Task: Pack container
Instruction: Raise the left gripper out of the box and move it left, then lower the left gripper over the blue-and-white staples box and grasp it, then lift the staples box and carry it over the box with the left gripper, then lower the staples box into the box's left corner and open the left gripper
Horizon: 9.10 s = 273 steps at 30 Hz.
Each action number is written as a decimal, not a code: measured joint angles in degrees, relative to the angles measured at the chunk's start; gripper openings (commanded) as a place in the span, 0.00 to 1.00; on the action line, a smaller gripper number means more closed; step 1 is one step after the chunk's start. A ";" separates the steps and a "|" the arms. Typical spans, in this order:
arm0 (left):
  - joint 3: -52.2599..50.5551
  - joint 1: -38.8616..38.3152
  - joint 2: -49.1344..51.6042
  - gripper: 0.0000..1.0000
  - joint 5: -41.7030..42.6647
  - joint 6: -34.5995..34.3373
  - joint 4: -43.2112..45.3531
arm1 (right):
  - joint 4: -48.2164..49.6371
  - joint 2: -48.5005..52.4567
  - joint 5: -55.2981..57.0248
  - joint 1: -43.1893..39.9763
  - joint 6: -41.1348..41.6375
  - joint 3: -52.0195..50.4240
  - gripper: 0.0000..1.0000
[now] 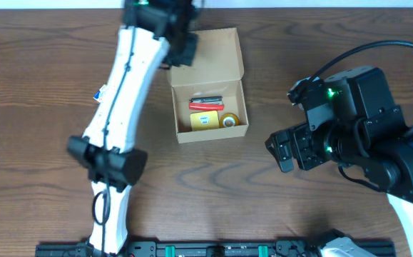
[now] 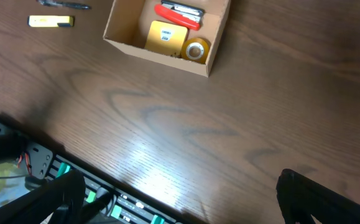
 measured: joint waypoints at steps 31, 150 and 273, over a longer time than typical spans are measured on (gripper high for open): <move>-6.62 24.57 -1.38 0.06 -2.25 4.61 -2.40 | 0.00 0.00 0.00 0.00 0.00 0.00 0.99; -66.34 33.22 -4.24 0.22 12.31 42.73 61.79 | 0.02 0.00 0.00 0.00 0.00 0.00 0.99; -28.37 -6.08 3.78 0.06 2.10 -15.41 16.04 | 0.00 0.00 0.00 0.00 0.00 0.00 0.99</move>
